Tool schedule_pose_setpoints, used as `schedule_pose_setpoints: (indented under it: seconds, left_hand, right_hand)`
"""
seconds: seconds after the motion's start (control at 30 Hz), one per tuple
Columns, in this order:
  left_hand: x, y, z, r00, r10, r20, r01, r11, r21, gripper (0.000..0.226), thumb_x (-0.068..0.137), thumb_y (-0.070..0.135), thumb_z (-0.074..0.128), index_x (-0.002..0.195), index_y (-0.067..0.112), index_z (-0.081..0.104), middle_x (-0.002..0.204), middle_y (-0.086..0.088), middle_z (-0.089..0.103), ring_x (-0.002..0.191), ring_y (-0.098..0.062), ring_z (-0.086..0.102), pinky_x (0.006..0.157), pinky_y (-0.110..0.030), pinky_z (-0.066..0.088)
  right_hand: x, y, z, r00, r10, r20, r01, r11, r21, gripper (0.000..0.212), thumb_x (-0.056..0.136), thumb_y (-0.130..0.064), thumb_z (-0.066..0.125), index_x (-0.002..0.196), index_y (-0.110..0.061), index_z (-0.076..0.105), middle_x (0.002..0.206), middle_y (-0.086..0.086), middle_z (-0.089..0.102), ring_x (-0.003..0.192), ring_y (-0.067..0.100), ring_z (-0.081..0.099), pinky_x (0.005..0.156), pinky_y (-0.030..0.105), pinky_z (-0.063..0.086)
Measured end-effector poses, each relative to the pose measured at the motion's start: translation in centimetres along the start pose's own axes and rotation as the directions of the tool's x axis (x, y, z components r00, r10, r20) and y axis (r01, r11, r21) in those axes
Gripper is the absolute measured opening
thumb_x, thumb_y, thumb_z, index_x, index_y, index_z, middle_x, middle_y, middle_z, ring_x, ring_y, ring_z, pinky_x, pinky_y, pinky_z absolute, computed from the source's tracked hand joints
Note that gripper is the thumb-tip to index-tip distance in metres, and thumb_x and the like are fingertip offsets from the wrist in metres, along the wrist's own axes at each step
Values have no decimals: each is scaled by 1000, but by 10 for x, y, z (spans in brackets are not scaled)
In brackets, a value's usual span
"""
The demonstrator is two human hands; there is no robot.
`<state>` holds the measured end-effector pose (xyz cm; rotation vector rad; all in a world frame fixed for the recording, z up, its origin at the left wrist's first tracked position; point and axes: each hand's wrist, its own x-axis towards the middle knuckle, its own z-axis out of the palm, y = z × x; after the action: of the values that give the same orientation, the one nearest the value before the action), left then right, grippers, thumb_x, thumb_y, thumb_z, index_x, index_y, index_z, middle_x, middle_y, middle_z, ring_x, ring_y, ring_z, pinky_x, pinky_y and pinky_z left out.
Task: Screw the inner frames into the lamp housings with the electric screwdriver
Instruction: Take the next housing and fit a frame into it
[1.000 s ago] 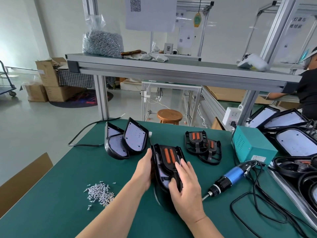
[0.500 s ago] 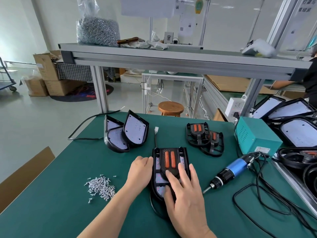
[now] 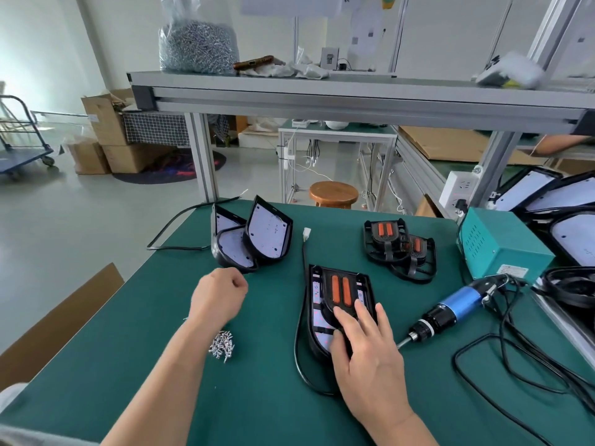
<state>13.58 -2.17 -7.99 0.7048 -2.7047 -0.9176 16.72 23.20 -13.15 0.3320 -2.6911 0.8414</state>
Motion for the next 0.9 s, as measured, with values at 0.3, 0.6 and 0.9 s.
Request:
schedule_pose_setpoints:
  seconds: [0.3, 0.6, 0.9]
  left_hand:
    - [1, -12, -14, 982, -33, 188, -31, 944, 329, 22, 82, 16, 74, 71, 25, 58, 89, 2, 70, 91, -23, 65, 80, -32, 53]
    - [-2, -14, -4, 968, 104, 227, -220, 781, 585, 9, 97, 28, 58, 92, 21, 57, 107, -1, 67, 104, -27, 61, 83, -33, 43]
    - [-25, 28, 21, 983, 179, -40, -183, 950, -253, 20, 86, 17, 74, 72, 27, 66, 65, 8, 65, 65, -9, 57, 57, -26, 43]
  right_hand:
    - [-3, -4, -5, 998, -27, -60, 32, 996, 85, 36, 94, -26, 57, 127, -25, 72, 147, 4, 57, 149, 34, 33, 112, 48, 40]
    - [-16, -7, -8, 975, -168, -147, 167, 986, -19, 34, 85, -28, 60, 114, -23, 76, 132, 7, 67, 129, 43, 56, 87, 52, 53]
    - [16, 29, -47, 945, 99, -311, -68, 992, 108, 48, 93, -39, 66, 132, -11, 59, 132, 8, 52, 126, 27, 45, 103, 46, 44]
